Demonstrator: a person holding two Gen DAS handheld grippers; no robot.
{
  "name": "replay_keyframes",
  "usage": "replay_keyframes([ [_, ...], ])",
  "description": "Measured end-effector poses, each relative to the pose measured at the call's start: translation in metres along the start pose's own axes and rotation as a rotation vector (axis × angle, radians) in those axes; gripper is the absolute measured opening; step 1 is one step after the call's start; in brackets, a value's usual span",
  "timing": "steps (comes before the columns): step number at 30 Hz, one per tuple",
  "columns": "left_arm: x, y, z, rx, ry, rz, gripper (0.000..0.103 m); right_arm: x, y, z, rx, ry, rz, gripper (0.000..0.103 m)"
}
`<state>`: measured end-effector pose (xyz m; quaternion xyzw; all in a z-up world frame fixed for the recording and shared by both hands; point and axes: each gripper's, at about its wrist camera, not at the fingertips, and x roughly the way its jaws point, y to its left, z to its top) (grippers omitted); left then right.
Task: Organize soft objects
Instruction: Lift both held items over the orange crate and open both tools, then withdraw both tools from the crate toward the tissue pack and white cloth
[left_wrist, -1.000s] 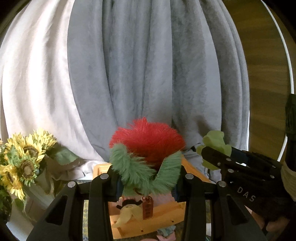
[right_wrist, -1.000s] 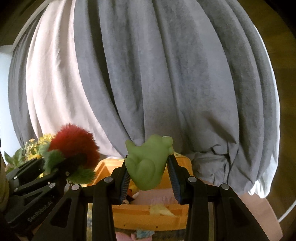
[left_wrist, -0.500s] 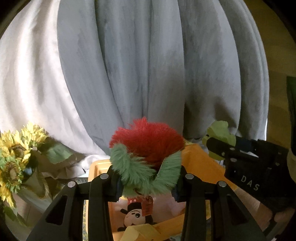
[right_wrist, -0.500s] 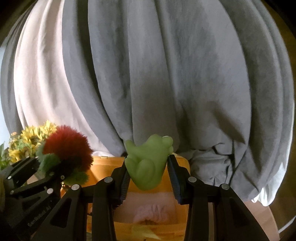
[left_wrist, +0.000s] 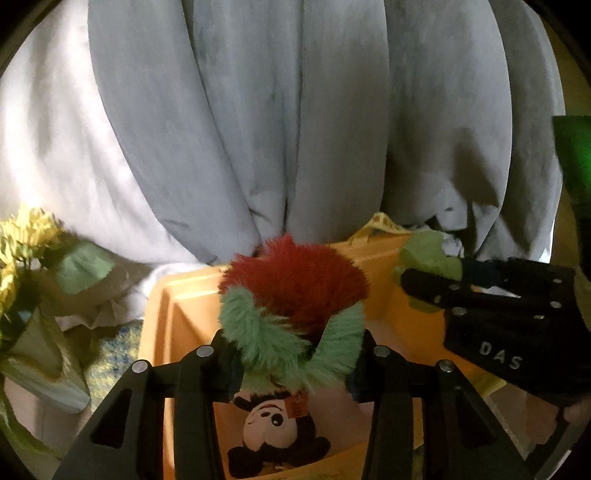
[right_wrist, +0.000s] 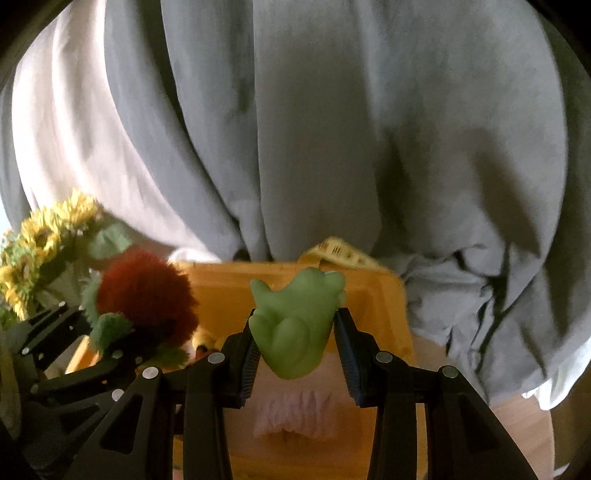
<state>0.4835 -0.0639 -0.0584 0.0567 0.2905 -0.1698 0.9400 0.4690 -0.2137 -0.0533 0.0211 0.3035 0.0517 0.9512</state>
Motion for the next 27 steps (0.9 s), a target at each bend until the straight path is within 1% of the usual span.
replay_keyframes([
  [2,0.004,0.001,-0.001,0.002,0.004,-0.001,0.043,0.009,-0.002,-0.002,0.012,0.040,0.011,0.040],
  [5,0.007,0.001,-0.003,0.000,0.021,-0.003,0.047,0.019,-0.005,-0.005,0.029,0.082,0.011,0.040],
  [6,0.008,0.000,-0.003,0.000,0.026,-0.002,0.050,0.021,-0.006,-0.007,0.035,0.090,0.011,0.041],
  [8,0.009,0.000,-0.004,0.001,0.033,0.008,0.058,0.021,-0.006,-0.007,0.038,0.090,0.005,0.049],
  [9,0.008,0.001,-0.004,0.000,0.034,0.013,0.061,0.020,-0.006,-0.007,0.034,0.085,0.000,0.056],
  [11,0.006,0.001,-0.004,0.001,0.031,0.018,0.063,0.018,-0.005,-0.005,0.022,0.070,-0.018,0.058],
  [13,0.004,0.001,-0.003,0.003,0.028,0.027,0.076,0.015,-0.004,-0.004,0.013,0.056,-0.029,0.058],
  [15,-0.001,0.003,-0.001,0.000,0.015,0.036,0.078,0.009,-0.005,-0.002,0.019,0.042,-0.038,0.058],
  [19,-0.019,0.002,0.000,-0.015,-0.022,0.052,0.082,-0.005,-0.011,0.000,0.050,0.007,-0.058,0.065],
  [21,-0.030,0.001,0.000,-0.025,-0.042,0.056,0.083,-0.013,-0.012,0.001,0.055,-0.010,-0.067,0.066],
  [27,-0.062,-0.008,-0.003,-0.046,-0.097,0.053,0.086,-0.049,-0.018,0.000,0.061,-0.084,-0.108,0.071],
])
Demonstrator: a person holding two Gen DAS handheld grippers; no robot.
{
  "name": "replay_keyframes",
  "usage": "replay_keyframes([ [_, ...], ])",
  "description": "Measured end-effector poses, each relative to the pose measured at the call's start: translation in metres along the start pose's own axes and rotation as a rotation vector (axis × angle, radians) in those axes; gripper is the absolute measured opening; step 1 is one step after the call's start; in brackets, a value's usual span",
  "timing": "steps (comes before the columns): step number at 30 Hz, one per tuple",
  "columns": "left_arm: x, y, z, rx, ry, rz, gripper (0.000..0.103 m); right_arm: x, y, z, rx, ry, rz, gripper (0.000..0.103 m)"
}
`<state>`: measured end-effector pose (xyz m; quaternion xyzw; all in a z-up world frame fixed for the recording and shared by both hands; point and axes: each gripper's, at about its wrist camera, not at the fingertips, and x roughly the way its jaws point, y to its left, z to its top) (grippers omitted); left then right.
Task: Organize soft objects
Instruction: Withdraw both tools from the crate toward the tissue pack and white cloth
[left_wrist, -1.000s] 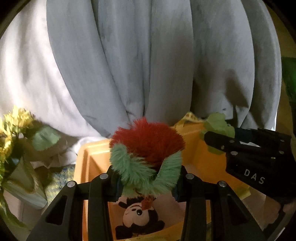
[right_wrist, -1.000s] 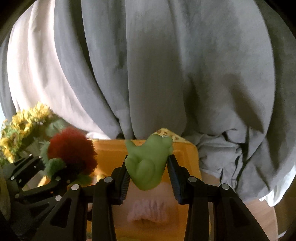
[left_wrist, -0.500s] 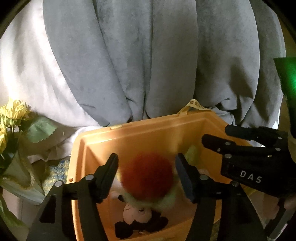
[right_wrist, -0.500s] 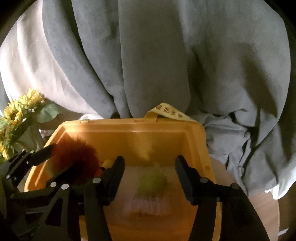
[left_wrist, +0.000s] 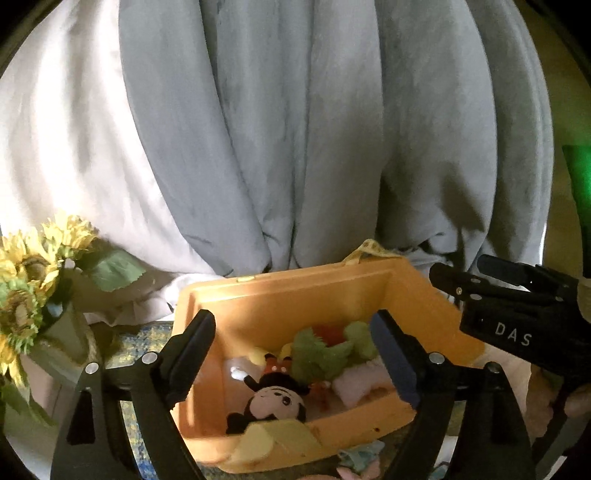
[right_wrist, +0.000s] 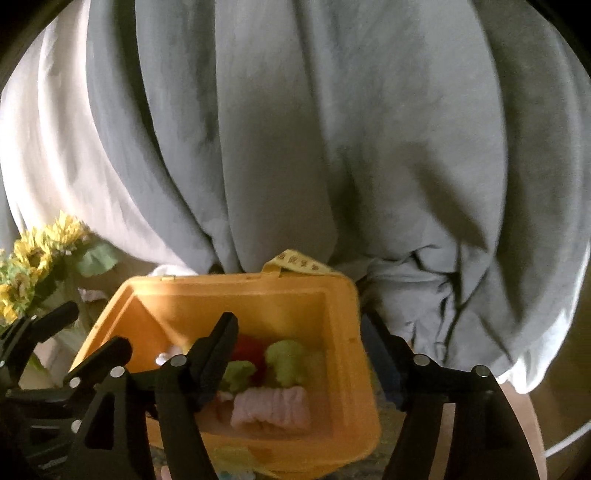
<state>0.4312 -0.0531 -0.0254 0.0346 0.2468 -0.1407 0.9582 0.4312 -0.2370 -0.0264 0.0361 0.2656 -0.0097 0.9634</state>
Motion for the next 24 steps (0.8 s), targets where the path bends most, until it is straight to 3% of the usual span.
replay_keyframes([
  [8,-0.042,-0.017,-0.003,0.008,-0.058,0.014,0.091,-0.046,-0.015,-0.003,0.014,-0.077,-0.024,0.071],
  [24,-0.119,-0.033,-0.034,-0.003,-0.089,0.000,0.099,-0.123,-0.016,-0.037,0.028,-0.130,-0.061,0.071],
])
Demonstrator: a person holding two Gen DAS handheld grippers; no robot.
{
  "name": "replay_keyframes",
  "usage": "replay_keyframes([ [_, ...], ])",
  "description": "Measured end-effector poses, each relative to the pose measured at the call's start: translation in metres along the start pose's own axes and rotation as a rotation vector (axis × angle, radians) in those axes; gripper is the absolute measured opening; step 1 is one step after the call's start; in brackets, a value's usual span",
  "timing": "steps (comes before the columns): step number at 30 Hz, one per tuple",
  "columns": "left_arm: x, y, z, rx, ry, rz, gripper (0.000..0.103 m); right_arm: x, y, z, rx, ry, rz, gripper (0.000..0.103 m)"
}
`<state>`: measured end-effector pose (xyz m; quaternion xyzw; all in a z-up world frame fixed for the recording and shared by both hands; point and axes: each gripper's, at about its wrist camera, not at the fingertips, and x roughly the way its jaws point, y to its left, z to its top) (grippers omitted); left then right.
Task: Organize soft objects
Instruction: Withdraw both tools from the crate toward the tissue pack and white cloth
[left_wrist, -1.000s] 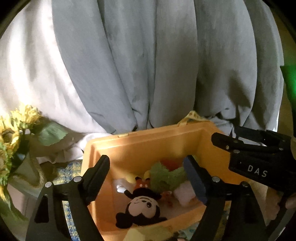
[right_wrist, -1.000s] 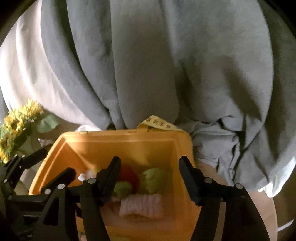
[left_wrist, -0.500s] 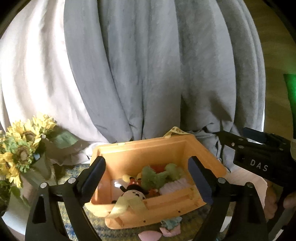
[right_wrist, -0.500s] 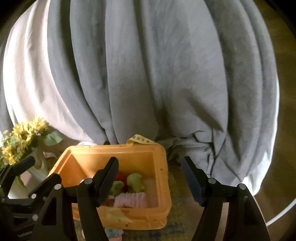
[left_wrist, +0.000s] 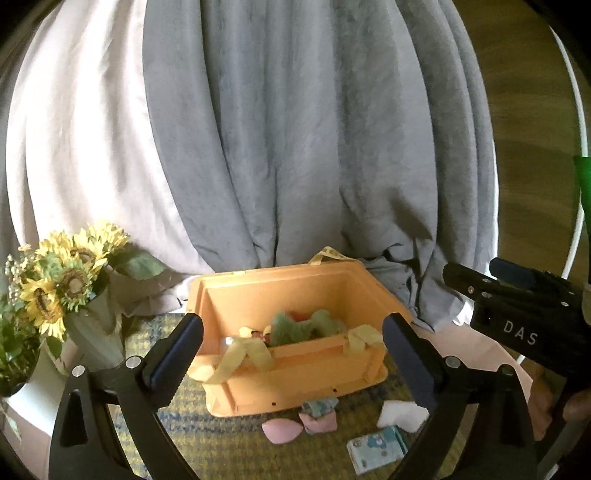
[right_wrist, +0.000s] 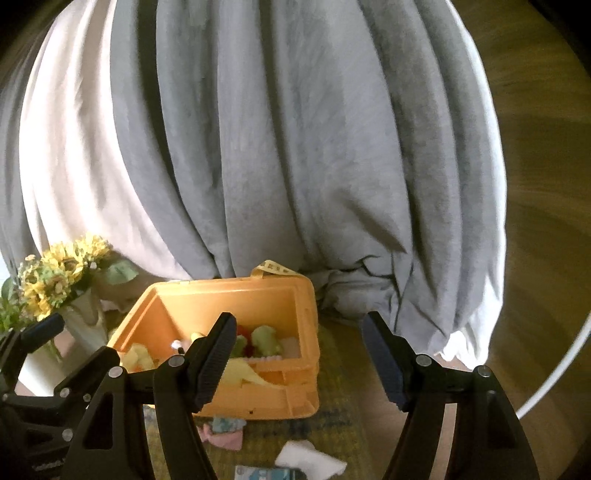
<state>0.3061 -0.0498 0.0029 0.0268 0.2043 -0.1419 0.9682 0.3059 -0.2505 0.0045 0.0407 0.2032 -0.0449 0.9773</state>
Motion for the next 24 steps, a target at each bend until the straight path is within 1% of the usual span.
replay_keyframes([
  [7,-0.028,-0.007,-0.012,0.001,-0.008,-0.003,0.100,-0.035,-0.002,-0.013,0.003,-0.009,-0.036,0.071],
  [10,-0.039,-0.015,-0.016,-0.006,-0.011,0.005,0.101,-0.045,-0.007,-0.016,-0.003,-0.015,-0.035,0.071],
  [16,-0.052,-0.034,-0.026,-0.035,-0.009,0.055,0.101,-0.058,-0.019,-0.018,-0.039,-0.032,0.010,0.071],
  [21,-0.058,-0.053,-0.039,-0.050,-0.002,0.112,0.101,-0.059,-0.031,-0.022,-0.082,-0.021,0.063,0.071],
  [24,-0.057,-0.066,-0.048,-0.064,0.008,0.131,0.101,-0.056,-0.041,-0.028,-0.101,-0.007,0.105,0.071],
])
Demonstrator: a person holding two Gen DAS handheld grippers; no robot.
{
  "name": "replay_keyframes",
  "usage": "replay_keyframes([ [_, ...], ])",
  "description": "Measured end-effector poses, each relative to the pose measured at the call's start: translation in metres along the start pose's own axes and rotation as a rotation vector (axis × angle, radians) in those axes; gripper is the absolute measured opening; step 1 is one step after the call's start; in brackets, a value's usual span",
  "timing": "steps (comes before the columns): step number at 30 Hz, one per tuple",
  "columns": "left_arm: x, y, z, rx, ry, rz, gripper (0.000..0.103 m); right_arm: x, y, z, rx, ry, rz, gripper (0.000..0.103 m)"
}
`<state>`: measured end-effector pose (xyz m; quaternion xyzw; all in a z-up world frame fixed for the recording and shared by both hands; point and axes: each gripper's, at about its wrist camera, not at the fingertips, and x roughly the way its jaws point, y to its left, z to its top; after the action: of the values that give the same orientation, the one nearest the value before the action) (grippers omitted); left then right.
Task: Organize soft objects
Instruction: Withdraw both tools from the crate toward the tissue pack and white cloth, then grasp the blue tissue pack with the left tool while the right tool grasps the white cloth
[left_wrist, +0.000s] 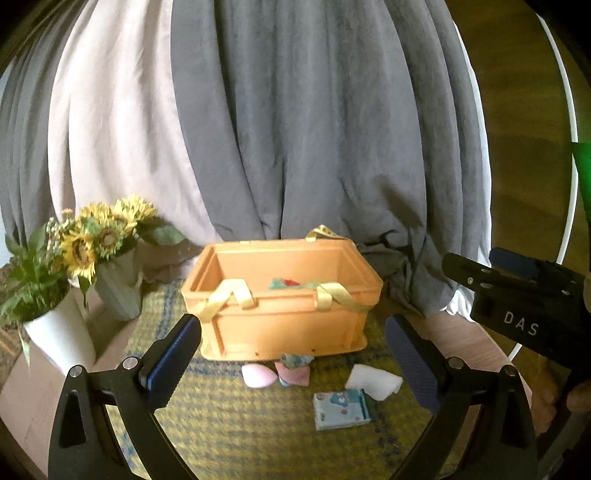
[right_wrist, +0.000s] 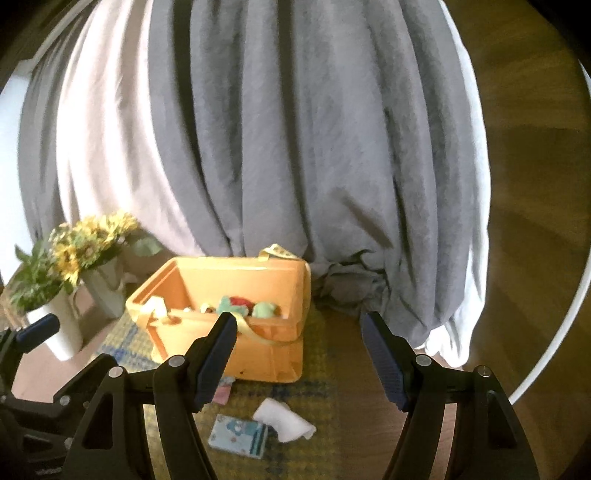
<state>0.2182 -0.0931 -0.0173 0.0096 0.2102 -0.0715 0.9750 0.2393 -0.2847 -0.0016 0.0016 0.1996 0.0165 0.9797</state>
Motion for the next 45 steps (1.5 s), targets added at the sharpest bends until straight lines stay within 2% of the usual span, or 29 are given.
replay_keyframes([
  [6,0.006,-0.022,-0.020,-0.004,0.029,0.052,0.101,0.009,-0.017,-0.017,-0.042,0.040,0.069,0.071],
  [17,0.033,-0.056,-0.057,0.002,0.112,0.103,0.101,0.043,-0.038,-0.055,-0.096,0.130,0.204,0.069],
  [31,0.094,-0.065,-0.108,0.001,0.243,0.107,0.101,0.101,-0.043,-0.112,-0.147,0.260,0.313,0.057],
  [37,0.113,-0.066,-0.118,-0.023,0.282,0.074,0.101,0.119,-0.040,-0.126,-0.158,0.293,0.343,0.055],
  [45,0.134,-0.066,-0.123,-0.024,0.320,0.076,0.100,0.142,-0.036,-0.134,-0.162,0.321,0.391,0.047],
])
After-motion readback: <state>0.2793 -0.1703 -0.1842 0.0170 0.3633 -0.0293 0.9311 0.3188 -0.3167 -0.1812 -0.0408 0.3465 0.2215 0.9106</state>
